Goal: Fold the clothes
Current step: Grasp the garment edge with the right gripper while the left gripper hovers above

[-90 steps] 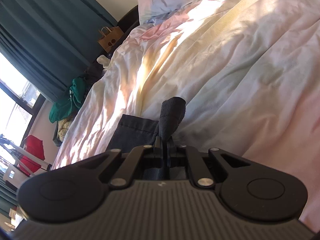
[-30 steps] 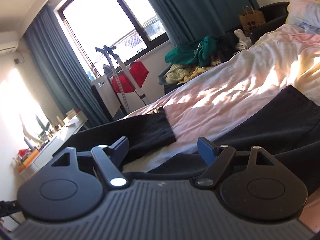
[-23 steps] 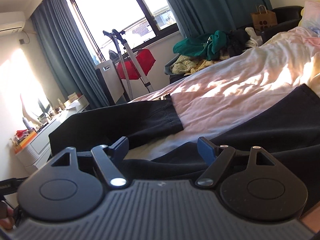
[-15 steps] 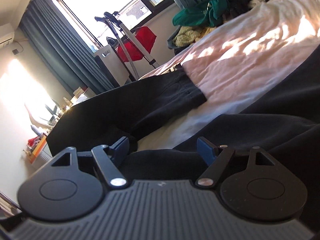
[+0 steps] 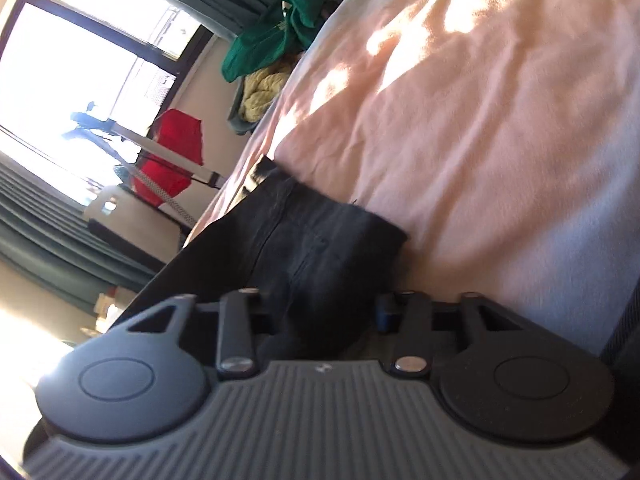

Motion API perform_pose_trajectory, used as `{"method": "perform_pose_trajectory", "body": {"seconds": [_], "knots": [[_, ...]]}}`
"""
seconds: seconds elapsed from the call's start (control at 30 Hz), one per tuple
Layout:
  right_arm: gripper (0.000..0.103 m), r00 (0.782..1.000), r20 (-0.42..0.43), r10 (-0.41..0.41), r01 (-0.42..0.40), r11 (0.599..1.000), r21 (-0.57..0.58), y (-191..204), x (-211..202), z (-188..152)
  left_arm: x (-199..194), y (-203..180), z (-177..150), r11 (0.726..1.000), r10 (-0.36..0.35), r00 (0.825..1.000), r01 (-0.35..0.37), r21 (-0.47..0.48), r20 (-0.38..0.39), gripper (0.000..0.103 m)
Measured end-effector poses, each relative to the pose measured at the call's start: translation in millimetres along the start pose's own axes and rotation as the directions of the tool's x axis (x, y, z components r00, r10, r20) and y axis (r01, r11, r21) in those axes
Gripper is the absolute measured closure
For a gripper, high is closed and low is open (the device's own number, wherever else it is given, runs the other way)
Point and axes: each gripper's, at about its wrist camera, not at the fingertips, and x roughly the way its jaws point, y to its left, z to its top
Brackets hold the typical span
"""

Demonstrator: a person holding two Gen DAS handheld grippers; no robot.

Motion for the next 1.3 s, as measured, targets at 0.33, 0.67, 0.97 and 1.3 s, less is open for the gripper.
{"method": "perform_pose_trajectory", "body": {"seconds": [0.33,0.67,0.97,1.3], "knots": [[0.096,0.962,0.262,-0.083,0.146,0.962,-0.232,50.4,-56.0,103.4,-12.1,7.0,3.8,0.990,-0.140,0.986,0.142,-0.020,0.089,0.018],[0.096,0.831,0.470,-0.297,0.442,0.866,-0.235,-29.3,-123.5,213.8,5.2,6.1,2.3,0.990,-0.138,0.990,0.137,0.030,0.042,0.018],[0.096,0.838,0.366,-0.404,0.480,0.866,-0.142,-122.0,-103.8,180.5,10.4,-1.1,-0.1,0.992,-0.119,0.993,0.118,0.038,0.018,0.018],[0.096,0.855,0.384,-0.348,0.452,0.863,-0.224,-141.3,-104.3,170.5,6.3,-19.1,-5.9,0.994,-0.053,0.999,0.052,0.100,0.009,0.017]]}}
